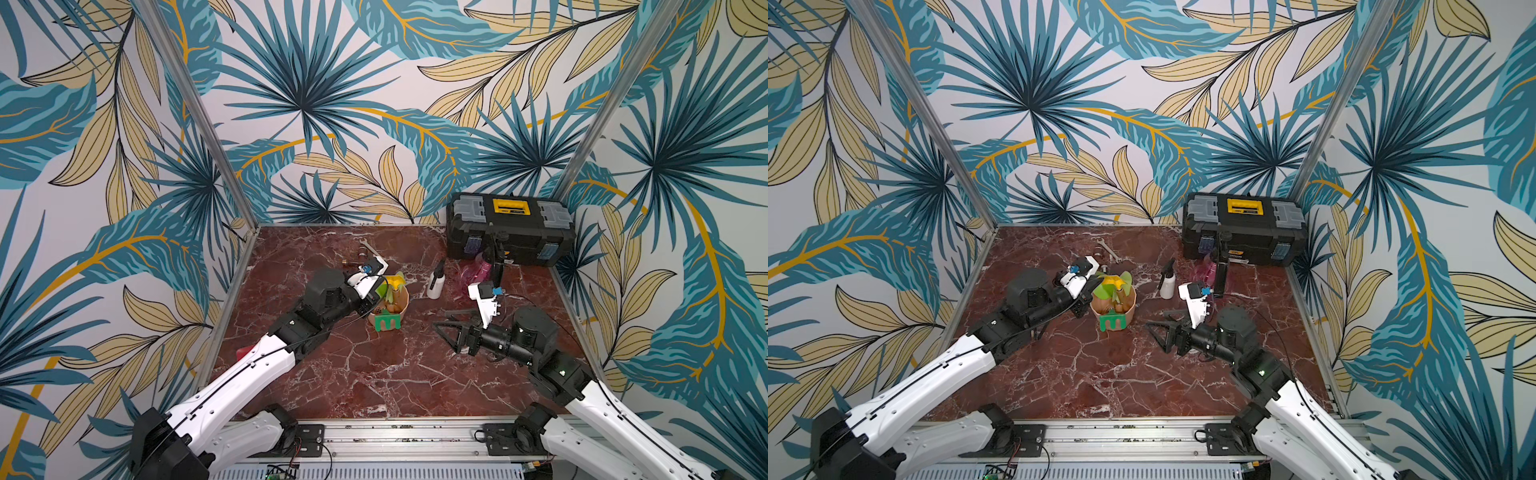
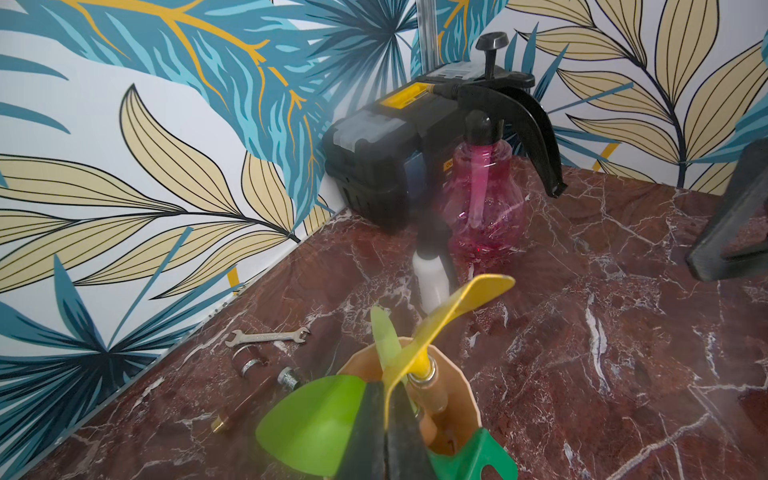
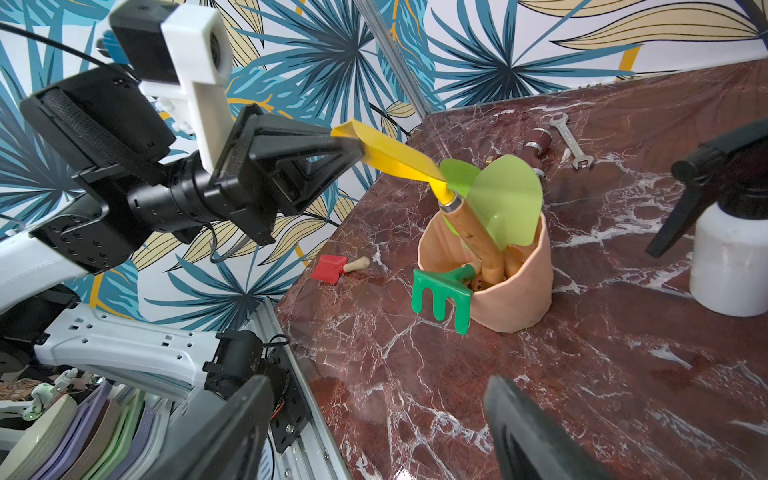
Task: Organize the gardening tools
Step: Place the gardening tool in the container.
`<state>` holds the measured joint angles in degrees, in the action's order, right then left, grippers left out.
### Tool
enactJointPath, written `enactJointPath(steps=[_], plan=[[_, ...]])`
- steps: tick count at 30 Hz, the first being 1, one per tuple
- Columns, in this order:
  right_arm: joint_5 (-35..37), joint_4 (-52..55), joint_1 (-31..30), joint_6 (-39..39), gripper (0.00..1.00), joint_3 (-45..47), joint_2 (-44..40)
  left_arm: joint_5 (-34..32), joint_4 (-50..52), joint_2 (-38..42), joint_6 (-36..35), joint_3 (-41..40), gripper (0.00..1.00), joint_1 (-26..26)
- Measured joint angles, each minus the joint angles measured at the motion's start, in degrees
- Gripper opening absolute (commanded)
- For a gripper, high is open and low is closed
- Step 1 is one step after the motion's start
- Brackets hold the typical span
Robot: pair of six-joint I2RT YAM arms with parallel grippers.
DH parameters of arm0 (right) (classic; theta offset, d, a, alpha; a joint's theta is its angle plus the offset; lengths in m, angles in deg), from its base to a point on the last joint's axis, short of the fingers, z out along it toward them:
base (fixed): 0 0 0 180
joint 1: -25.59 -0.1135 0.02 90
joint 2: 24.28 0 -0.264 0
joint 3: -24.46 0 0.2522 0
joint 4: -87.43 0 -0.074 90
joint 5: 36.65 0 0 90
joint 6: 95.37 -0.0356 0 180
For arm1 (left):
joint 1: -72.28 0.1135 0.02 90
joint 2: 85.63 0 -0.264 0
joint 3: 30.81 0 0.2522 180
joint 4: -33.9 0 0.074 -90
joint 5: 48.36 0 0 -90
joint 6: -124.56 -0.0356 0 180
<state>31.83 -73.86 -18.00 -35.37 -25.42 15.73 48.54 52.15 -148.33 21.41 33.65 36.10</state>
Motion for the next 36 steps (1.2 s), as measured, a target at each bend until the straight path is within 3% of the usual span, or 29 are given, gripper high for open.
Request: enactJointPath(steps=[11,17,20,25,32,36], plan=[[-2.6,-1.5,0.0,-0.5,0.83,0.9,1.2,-2.6,-2.1,-6.0,-0.9,-2.1,0.0,-3.3],[-3.4,-2.1,0.0,-0.6,0.83,1.0,1.3,-3.3,-2.1,-7.9,-1.0,-2.1,0.07,-3.6],[-3.6,-2.2,0.0,-0.6,0.83,1.0,1.4,-3.5,-2.1,-8.6,-1.2,-2.1,0.13,-3.8],[-3.9,-2.2,0.0,-0.5,0.84,0.8,2.4,-3.1,-2.0,-9.1,-0.8,-2.1,0.32,-4.4],[-5.5,-0.7,0.0,0.7,0.78,-4.9,6.3,-2.0,0.7,-8.2,0.2,-1.6,0.45,-4.6],[-7.1,1.6,-0.6,2.7,0.77,-11.5,12.2,-1.5,4.1,-3.8,2.3,0.3,0.52,-4.6]])
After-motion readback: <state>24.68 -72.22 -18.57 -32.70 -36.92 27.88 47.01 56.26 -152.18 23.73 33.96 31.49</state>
